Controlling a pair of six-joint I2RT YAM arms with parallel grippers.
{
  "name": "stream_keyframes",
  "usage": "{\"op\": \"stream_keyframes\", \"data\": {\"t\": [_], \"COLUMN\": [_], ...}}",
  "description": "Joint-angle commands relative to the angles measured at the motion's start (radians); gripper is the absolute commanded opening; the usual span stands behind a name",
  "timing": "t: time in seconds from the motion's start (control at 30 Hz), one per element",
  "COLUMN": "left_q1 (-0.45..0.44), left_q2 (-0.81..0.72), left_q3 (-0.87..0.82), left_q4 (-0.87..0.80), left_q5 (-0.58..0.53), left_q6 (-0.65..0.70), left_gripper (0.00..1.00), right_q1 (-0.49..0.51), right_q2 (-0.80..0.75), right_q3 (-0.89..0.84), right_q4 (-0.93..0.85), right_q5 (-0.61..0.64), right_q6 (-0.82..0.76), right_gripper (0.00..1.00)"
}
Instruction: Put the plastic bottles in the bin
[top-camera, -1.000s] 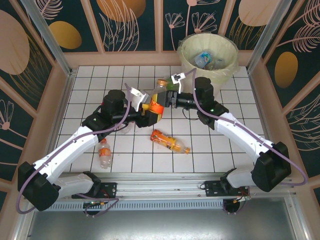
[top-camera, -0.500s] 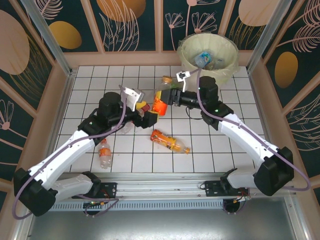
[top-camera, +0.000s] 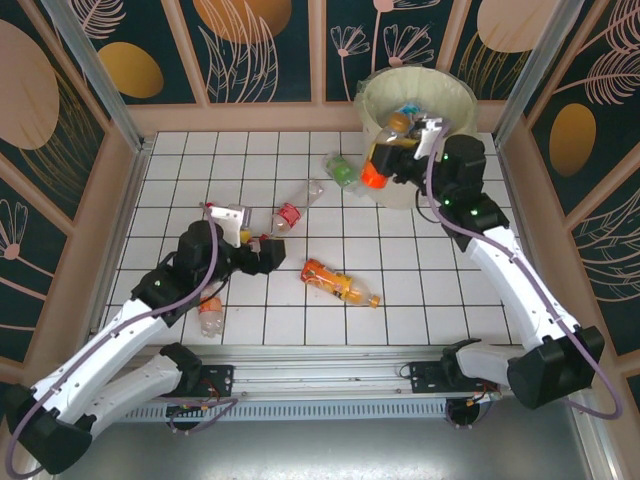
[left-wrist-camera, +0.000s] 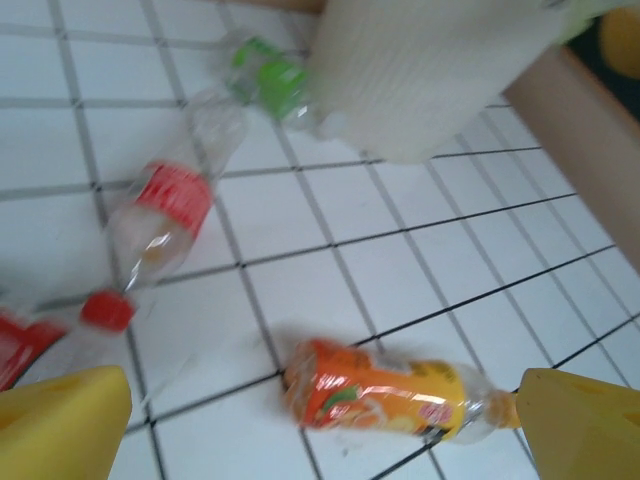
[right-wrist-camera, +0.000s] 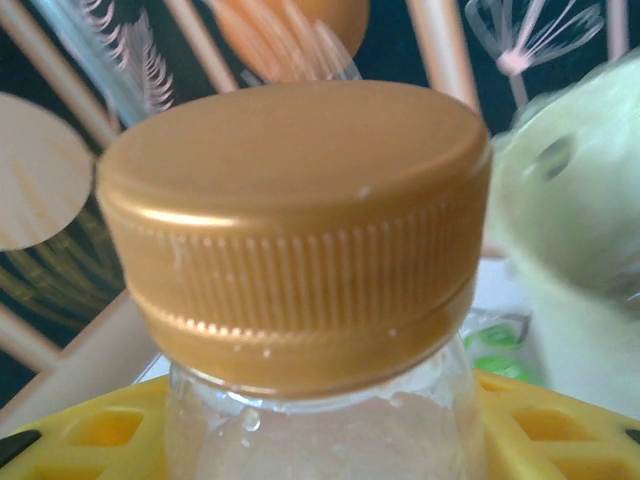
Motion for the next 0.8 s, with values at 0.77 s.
{"op": "stream_keyframes", "data": {"t": [0.77], "left_q1": [0.001], "left_q2": [-0.065], "left_q3": [-0.048], "left_q4": [-0.386], "left_q5": [-0.233], "left_q6": [-0.264], "left_gripper": [0.99], "right_q1": [-0.213], "right_q2": [0.410], "right_q3": [0.406], "right_q4": [-0.003], "right_q5": [0.199], "right_q6": [-0.187], "right_gripper": [0.65]}}
